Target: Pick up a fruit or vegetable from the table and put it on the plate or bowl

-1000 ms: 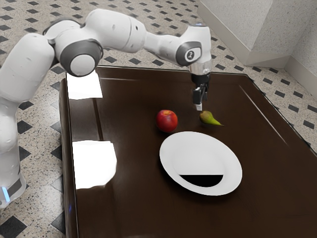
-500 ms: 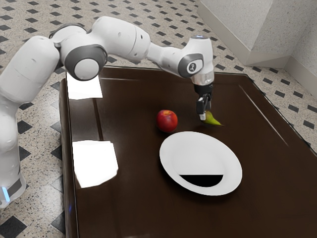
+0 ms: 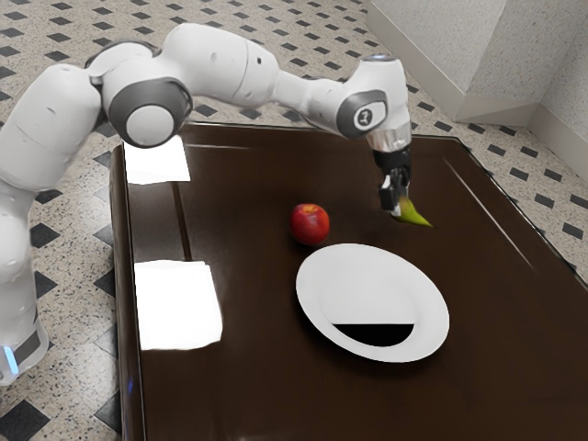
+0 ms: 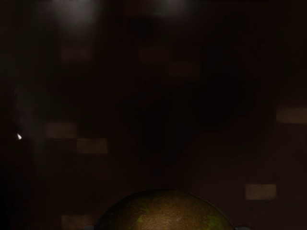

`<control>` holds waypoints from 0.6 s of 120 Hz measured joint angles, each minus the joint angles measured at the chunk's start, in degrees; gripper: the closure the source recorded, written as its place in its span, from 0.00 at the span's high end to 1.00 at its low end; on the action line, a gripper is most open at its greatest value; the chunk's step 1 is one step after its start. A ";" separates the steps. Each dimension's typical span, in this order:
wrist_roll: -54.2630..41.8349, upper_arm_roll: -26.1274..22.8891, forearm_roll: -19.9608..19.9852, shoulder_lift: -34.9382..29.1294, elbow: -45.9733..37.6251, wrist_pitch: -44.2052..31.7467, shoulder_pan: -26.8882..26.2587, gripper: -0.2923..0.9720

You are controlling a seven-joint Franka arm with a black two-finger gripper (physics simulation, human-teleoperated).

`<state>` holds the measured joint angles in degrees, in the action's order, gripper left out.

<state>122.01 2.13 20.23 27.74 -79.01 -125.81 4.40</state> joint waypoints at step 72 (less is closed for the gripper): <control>1.93 5.70 0.65 -26.88 -27.19 0.55 -23.45 0.41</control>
<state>123.95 7.83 20.88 0.86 -106.20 -125.26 -19.05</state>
